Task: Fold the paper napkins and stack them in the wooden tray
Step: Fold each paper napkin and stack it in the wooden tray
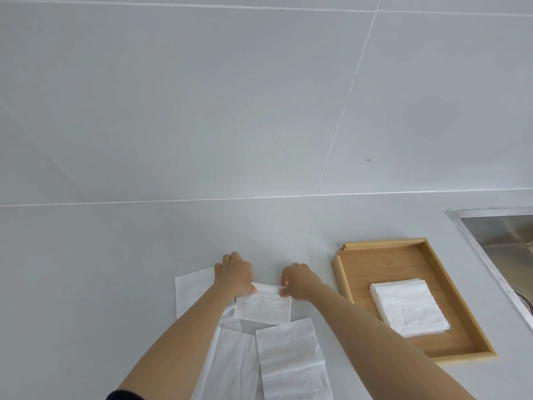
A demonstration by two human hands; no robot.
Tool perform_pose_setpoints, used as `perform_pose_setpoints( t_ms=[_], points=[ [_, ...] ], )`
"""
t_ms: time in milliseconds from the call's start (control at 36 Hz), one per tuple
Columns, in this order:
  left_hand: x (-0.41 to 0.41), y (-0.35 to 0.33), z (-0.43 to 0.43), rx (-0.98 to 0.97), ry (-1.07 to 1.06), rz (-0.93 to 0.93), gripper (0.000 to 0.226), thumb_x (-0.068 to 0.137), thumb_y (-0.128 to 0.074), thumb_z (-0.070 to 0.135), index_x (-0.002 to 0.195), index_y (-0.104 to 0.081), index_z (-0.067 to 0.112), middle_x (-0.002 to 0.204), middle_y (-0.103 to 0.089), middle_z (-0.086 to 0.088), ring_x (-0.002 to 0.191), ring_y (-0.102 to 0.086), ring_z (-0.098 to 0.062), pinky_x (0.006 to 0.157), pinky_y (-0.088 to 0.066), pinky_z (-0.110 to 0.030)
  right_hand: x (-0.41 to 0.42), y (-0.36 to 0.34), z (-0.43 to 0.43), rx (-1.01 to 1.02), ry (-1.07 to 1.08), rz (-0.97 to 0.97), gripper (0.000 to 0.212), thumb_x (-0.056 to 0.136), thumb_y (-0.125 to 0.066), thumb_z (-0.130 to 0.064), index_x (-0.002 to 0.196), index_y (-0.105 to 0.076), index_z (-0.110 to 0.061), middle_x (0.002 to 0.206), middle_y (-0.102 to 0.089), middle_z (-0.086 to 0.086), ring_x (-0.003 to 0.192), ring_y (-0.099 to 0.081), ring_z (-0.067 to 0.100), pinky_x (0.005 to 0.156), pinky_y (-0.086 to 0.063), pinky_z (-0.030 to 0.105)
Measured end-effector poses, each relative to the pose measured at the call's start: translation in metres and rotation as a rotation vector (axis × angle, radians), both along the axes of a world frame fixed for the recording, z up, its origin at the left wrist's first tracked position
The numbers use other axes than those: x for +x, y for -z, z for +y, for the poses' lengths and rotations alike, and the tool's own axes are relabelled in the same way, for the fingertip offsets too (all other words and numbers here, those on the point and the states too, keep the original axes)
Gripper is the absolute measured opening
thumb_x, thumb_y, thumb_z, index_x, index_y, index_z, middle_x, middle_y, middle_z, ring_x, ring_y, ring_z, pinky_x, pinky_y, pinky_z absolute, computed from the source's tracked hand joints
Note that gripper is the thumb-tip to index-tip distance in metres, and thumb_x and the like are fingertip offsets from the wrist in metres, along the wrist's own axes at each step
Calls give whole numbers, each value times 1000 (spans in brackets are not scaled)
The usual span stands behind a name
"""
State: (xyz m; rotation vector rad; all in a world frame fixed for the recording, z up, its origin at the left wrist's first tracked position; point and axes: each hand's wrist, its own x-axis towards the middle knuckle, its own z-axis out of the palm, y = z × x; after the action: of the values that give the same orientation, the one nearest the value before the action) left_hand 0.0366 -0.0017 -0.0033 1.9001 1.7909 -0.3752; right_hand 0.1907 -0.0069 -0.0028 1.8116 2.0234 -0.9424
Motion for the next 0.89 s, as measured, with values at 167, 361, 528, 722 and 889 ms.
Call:
perform_pose_setpoints(
  t_ms=[167,361,528,722,889],
  points=[
    [2,-7,-10,-5,-232,-260,30,79,-53,10,62,-33,24,70,-40,10,81,-45,-20,72,-27,-29,8,-5,-6,36,169,228,16,86,-50,-7,76,-42,-18,95,-56,9,84,-47,22,63,-36,26],
    [9,-33,-8,8,-671,-809,31,80,-61,0,77,-36,18,75,-47,-3,59,-47,-14,58,-37,-23,40,-34,-3,96,523,570,23,85,-58,-4,91,-38,-15,64,-39,-4,55,-39,10,49,-31,19],
    [46,-59,-10,83,-661,-960,29,80,-60,-4,92,-38,11,73,-47,-5,60,-47,-15,58,-39,-21,77,-60,-4,181,624,744,30,87,-54,-3,104,-36,-20,68,-39,-2,58,-40,13,54,-34,21],
    [99,-69,-15,143,-493,-954,28,78,-61,-6,66,-54,19,69,-45,1,62,-45,-14,58,-38,-21,134,-75,-17,273,624,764,23,86,-50,2,80,-48,-21,77,-44,-3,74,-44,21,57,-35,24],
    [147,-59,-27,111,-438,-939,16,78,-65,-1,82,-61,14,81,-52,3,80,-50,-21,65,-39,-21,186,-70,-35,266,640,695,29,87,-51,2,71,-57,-22,89,-49,2,80,-45,20,55,-34,22]
  ],
)
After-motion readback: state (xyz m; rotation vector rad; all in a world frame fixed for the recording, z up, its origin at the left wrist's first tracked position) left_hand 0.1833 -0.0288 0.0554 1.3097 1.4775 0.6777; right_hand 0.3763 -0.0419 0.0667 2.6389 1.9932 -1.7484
